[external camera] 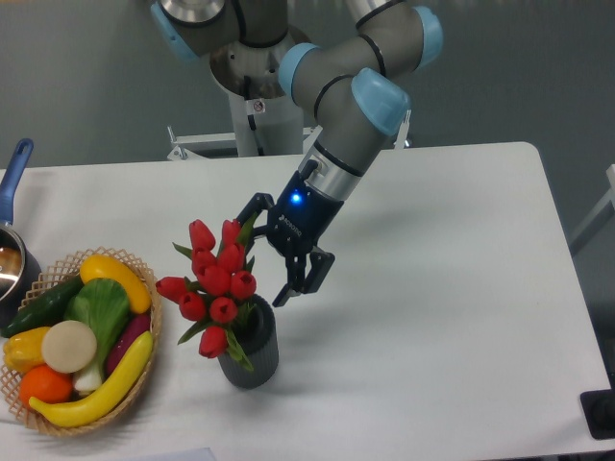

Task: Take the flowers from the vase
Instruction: 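Move the open gripper down toward the tulip stems above the vase, then close the gripper around the tulip stems at the vase rim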

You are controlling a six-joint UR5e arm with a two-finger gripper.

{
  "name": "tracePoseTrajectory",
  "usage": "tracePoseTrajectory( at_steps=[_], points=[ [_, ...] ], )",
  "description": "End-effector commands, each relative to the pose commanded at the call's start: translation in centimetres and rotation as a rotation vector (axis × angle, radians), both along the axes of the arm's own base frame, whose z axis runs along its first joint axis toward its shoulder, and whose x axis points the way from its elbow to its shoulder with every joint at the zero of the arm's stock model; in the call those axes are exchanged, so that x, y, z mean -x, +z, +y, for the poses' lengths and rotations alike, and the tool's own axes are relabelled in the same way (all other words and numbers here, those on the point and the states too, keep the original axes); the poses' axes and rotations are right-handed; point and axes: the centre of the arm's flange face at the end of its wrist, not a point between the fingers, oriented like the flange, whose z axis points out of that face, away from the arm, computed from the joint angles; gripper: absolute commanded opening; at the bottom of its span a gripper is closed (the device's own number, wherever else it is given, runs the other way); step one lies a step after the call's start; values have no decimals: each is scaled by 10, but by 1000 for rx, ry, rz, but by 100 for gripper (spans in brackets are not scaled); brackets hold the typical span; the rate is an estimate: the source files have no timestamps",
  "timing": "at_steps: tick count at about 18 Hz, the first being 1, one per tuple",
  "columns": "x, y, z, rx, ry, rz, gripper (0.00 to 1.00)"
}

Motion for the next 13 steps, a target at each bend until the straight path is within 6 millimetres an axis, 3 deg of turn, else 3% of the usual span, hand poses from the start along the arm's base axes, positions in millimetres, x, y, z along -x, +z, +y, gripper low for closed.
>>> tracePoseTrajectory(
  at_steps=[8, 13],
  points=[
    [0, -2, 14, -8, -7, -26, 100],
    [-2, -14, 29, 10, -16, -54, 100]
  ],
)
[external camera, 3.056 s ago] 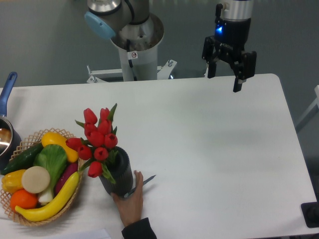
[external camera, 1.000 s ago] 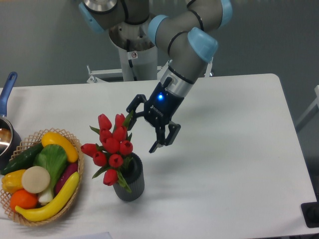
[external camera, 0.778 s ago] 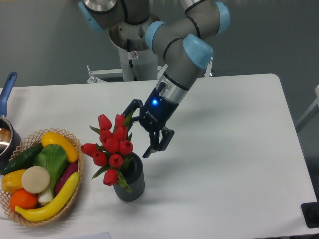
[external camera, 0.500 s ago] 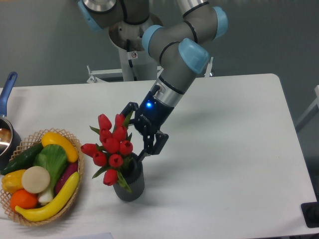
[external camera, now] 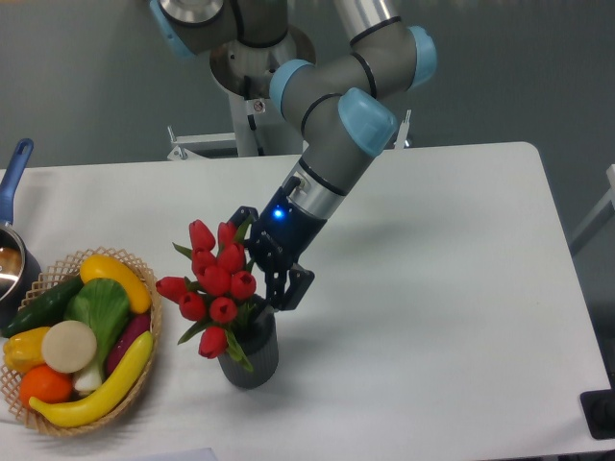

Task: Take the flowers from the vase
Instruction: 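Close the gripper around the tulip stems at the vase rim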

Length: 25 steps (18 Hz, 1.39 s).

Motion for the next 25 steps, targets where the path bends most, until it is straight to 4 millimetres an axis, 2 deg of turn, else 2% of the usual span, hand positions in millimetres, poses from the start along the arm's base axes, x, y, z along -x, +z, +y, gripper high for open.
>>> tracePoseTrajectory(
  at_steps=[5, 12, 17, 20, 25],
  points=[
    [2, -4, 9, 3, -5, -6, 100],
    [1, 0, 11, -18, -11, -19, 99],
    [0, 3, 10, -22, -11, -20, 64],
    [0, 3, 10, -22, -11, -20, 51],
    [0, 4, 9, -18, 1, -31, 41]
  ],
)
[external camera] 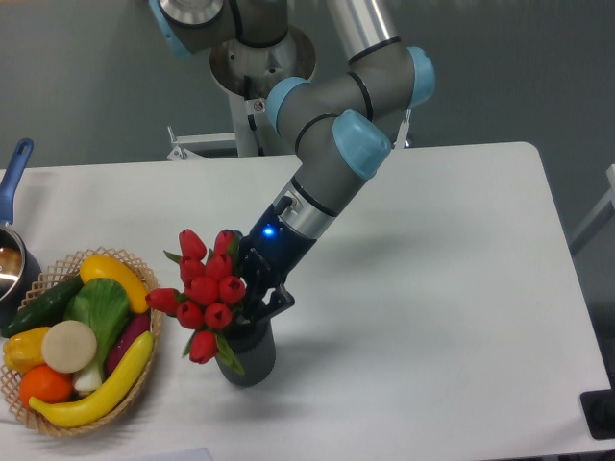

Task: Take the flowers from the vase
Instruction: 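Close the gripper around the tulip stems at the vase rim, then lift the gripped red tulips up out of the dark vase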

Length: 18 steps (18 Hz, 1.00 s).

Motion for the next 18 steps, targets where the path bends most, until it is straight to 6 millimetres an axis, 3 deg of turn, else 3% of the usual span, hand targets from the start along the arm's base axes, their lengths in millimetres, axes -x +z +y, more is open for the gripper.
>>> tracePoseTrajectory(
  at_steps=[6, 14, 18],
  points=[
    [5, 6, -2, -19, 12, -15, 40],
    [14, 47, -10, -69, 92, -93, 40],
    [16, 78, -16, -118, 126, -145, 40]
  ],
)
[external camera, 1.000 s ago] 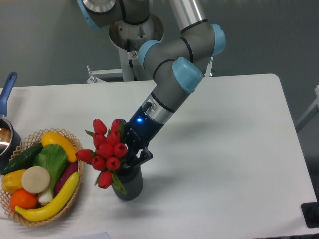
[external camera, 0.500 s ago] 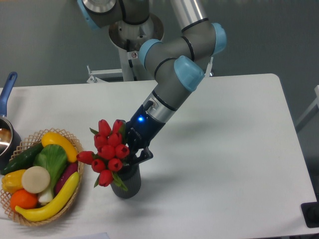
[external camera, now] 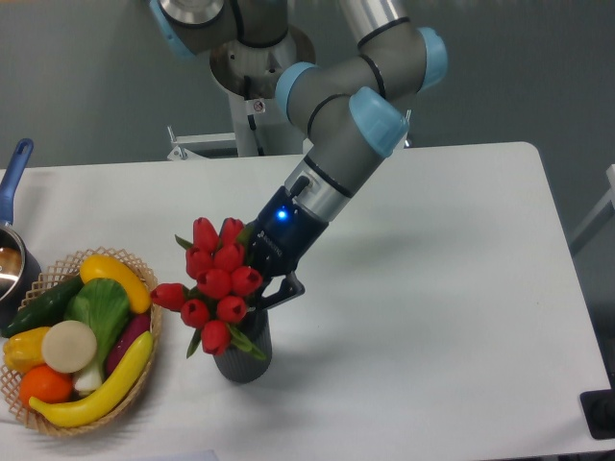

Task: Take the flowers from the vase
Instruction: 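Lift the gripped red tulips up out of the dark vase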

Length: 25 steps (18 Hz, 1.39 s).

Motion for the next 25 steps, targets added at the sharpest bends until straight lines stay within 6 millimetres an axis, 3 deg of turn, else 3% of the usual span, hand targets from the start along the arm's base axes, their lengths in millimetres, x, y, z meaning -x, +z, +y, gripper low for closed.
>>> tracePoseTrajectory(
  at_steps=[7, 12, 17, 25],
  points=[
    [1, 34, -5, -27, 44, -45, 40],
    [19, 60, -16, -71, 88, -93, 40],
    [24, 77, -17, -71, 128, -169, 40],
    [40, 94, -35, -118, 159, -278, 40]
  ],
)
